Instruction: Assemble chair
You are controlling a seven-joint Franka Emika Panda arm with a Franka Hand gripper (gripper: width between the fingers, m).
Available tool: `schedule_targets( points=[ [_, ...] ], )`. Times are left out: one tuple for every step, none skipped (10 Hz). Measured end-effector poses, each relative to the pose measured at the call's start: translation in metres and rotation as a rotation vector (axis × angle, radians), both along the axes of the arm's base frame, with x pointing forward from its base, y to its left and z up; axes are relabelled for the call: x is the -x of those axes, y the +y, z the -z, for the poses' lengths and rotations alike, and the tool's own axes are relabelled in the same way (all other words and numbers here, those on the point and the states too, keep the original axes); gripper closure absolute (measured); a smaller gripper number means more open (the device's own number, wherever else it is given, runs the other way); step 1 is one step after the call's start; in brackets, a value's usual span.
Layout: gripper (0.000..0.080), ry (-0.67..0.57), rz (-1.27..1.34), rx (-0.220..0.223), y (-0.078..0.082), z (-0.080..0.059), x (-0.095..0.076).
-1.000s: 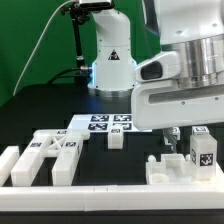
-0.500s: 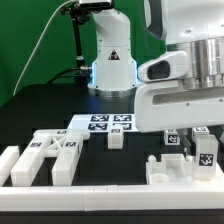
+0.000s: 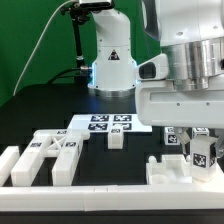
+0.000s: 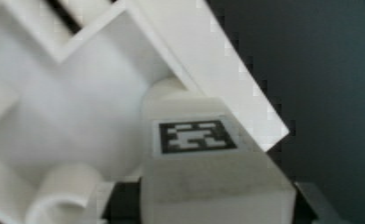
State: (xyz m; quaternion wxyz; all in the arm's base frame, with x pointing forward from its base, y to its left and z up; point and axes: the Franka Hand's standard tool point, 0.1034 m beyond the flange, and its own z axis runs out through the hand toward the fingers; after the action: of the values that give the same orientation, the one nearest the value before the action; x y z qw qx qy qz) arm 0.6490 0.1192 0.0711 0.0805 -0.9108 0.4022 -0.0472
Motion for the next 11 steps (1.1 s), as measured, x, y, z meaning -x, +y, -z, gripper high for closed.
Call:
schedule_targets(
  points=[
    [0.0505, 0.036, 0.173, -0.044, 0.0013, 0.0001, 0.0016],
    [0.0505, 0.081, 0.446, -0.133, 0.003, 0.0002, 0.0022],
    [0.0505, 0.088, 0.481, -0.152, 0.0031, 0.0004, 0.0024],
    [0.05, 0.084, 0.452, -0.147, 0.0031, 0.0006, 0.0025],
    [0.05, 0.073, 0.375, -0.131, 0.0033, 0.0014, 0.0032],
    [0.0319, 0.053, 0.191, -0.091, 0.0034, 0.0028, 0.0047],
    [0.0191, 0.031, -0.045, -0.054, 0.0013, 0.0019, 0.0044],
    [0.0191, 0.029, -0.207, -0.031, 0.0021, 0.0007, 0.0053],
    [0.0157, 0.038, -0.377, -0.007, 0.0041, 0.0007, 0.0085],
    [0.0152, 0.019, -0.46, 0.006, 0.0025, 0.0007, 0.0072],
    [0.0152, 0.015, -0.496, 0.013, 0.0019, 0.001, 0.0073]
  ],
)
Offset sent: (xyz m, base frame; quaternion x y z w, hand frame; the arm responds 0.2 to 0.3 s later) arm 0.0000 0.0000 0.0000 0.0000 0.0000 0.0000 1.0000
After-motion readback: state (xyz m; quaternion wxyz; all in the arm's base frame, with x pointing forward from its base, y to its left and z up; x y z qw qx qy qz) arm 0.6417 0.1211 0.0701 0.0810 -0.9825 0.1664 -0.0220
